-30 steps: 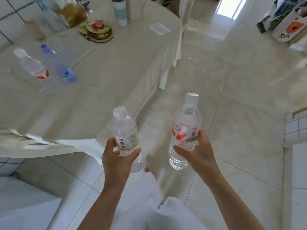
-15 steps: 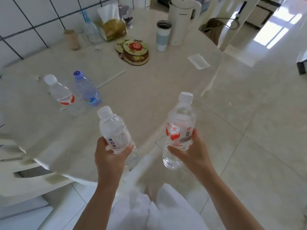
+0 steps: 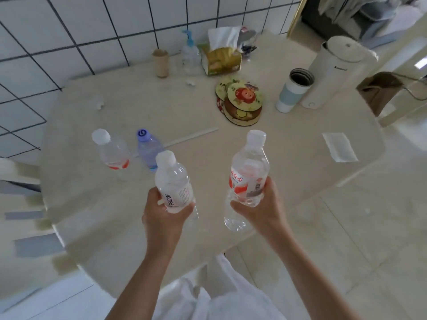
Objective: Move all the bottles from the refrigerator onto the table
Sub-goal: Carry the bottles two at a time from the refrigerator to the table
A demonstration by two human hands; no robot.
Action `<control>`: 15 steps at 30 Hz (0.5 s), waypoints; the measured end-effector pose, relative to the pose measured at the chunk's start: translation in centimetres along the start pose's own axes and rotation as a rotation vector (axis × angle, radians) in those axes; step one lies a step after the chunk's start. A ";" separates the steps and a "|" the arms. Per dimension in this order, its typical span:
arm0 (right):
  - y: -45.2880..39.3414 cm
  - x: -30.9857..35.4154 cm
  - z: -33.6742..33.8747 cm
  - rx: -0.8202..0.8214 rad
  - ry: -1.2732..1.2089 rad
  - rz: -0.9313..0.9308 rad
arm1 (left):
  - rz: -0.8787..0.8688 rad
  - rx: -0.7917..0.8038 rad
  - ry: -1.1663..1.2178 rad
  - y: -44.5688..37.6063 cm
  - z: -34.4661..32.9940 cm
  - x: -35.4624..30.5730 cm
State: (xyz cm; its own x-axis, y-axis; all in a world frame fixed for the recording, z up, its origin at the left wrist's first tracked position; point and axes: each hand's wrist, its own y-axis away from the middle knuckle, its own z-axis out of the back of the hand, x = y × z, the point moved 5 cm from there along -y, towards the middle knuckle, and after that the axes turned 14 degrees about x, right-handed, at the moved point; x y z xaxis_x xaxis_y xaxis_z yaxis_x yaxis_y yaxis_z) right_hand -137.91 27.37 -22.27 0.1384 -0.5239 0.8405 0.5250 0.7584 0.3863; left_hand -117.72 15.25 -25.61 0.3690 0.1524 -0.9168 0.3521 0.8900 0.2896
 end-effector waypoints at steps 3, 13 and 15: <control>-3.5 1.4 1.2 0.037 0.036 0.047 | 0.002 -0.021 -0.039 -2.8 -1.7 -1.3; -18.3 4.9 1.3 0.198 0.056 0.129 | 0.052 -0.162 -0.119 -13.5 -6.8 -3.3; -20.2 4.8 0.6 0.200 0.021 0.136 | 0.054 -0.183 -0.086 -14.8 -7.3 -3.2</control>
State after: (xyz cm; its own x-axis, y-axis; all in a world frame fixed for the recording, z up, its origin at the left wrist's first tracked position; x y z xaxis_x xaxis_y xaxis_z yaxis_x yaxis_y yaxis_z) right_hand -148.33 9.81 -25.83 0.2154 -0.4180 0.8826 0.3234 0.8833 0.3394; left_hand -130.40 4.74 -28.99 0.4579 0.1717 -0.8723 0.1702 0.9461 0.2756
